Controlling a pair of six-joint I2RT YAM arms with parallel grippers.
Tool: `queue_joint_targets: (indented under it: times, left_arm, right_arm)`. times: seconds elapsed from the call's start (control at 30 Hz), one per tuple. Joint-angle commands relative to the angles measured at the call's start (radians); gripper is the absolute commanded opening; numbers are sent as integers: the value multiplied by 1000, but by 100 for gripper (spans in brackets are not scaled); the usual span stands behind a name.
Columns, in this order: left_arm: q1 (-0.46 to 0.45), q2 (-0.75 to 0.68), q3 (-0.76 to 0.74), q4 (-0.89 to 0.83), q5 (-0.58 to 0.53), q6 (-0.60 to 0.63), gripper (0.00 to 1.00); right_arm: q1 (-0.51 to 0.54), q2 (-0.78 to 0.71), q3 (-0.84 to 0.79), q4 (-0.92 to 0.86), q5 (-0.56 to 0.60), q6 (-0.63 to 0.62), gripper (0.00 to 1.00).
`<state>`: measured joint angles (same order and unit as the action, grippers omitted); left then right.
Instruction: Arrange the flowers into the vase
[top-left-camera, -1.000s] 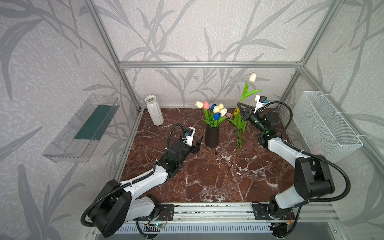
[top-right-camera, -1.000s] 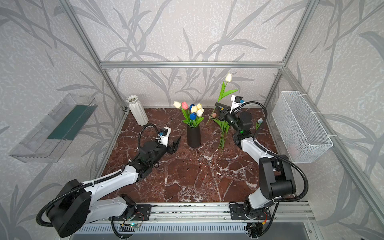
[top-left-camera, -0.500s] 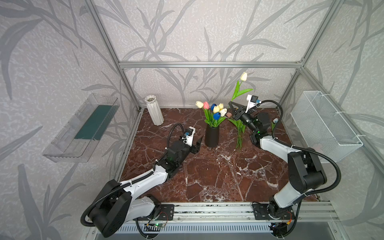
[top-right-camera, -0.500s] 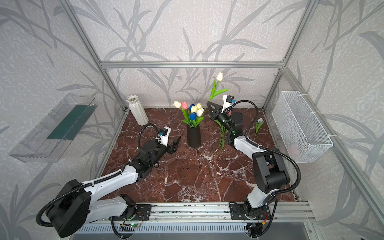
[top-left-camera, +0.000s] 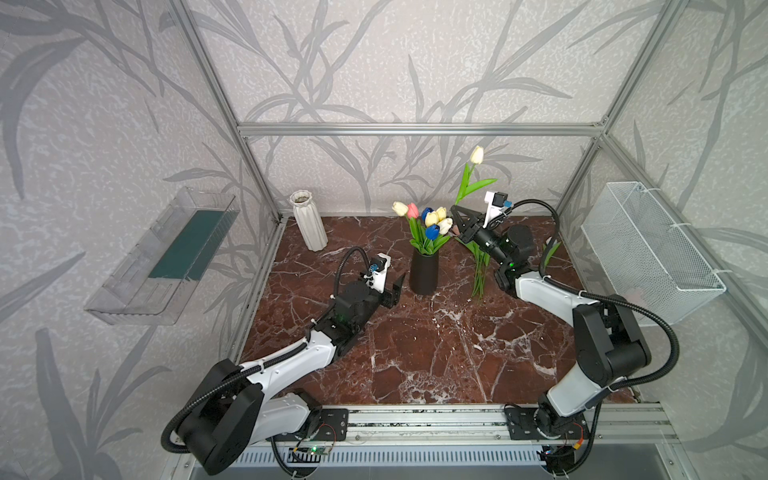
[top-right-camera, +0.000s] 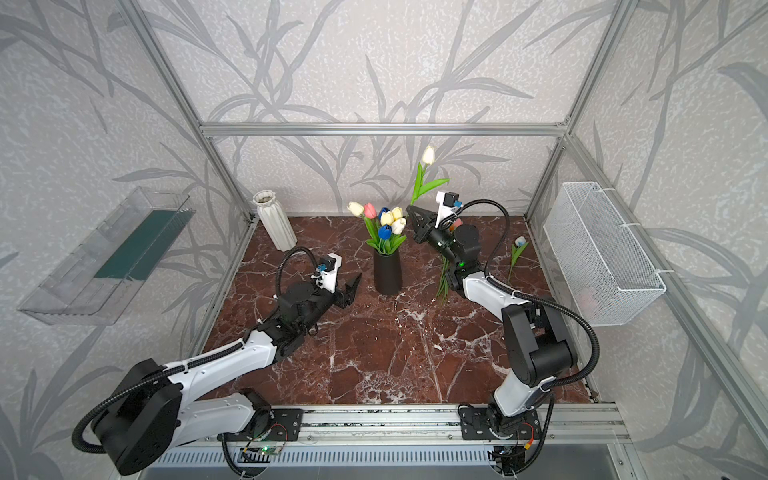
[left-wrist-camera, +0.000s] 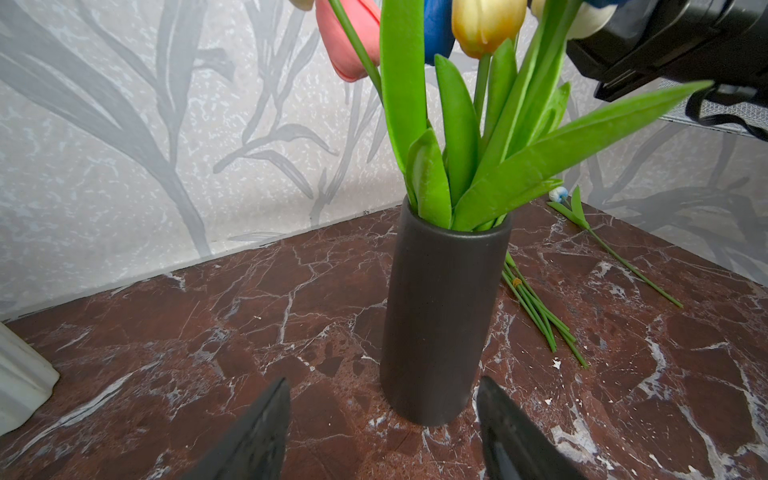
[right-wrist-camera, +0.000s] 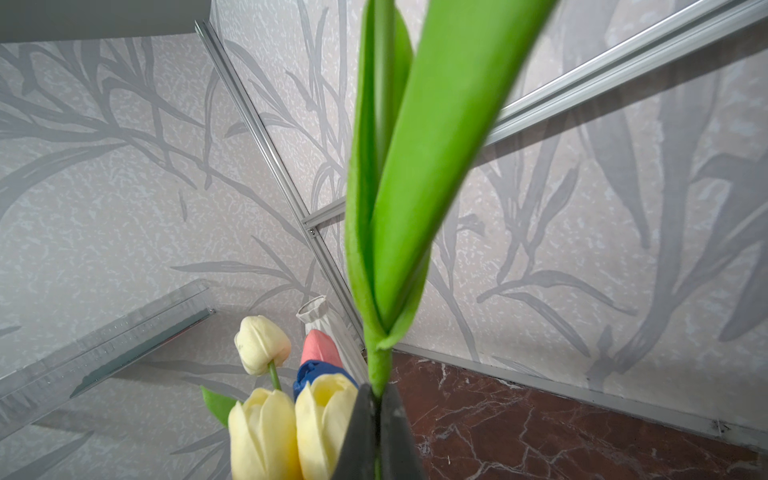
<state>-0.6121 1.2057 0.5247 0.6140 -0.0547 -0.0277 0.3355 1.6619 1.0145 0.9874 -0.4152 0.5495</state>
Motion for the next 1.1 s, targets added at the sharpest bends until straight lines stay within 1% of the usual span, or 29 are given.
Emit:
queue_joint_targets:
  times: [0.0,0.13,0.27,0.33,0.5,0.67,0.73,0.83,0.9,0.97,1.0,1.03,1.07]
  left_arm:
    - [5,-2,18,13,-1,-1,72]
    - [5,-3,14,10,-2,-1,72]
    - [5,-3,8,19,-9,-1,72]
    - [5,2,8,24,-8,-3,72]
    - [5,15,9,31,-5,-3,72]
    - [5,23,11,35,-5,0,72]
    - [5,25,11,36,-8,2,72]
    - [5,24,11,43,-7,-1,72]
    - [5,26,13,44,-6,0,72]
    - [5,30,15,43,-5,3,72]
    - [5,30,15,45,-5,3,72]
    - [5,29,15,45,-5,3,72]
    - [5,31,15,46,-5,2,72]
  right_arm:
    - [30,-24,13,-48,22,-107,0]
    - [58,-47,-14,-99,47,-215,0]
    - [81,-60,-44,-111,15,-298,0]
    - [82,-62,-51,-124,-20,-319,0]
    - [83,-81,-97,-108,-41,-349,0]
    - [84,-98,-73,-211,-54,-405,7]
    - [83,-109,-73,-235,-28,-414,13]
    - [84,-126,-73,-282,1,-427,27]
    - [84,-139,-73,-292,3,-434,32]
    - [84,-152,-71,-307,14,-438,34]
    - [83,-158,-71,-313,16,-441,32]
    - [83,-162,-70,-317,12,-447,27]
    - [84,-164,-66,-325,11,-451,26]
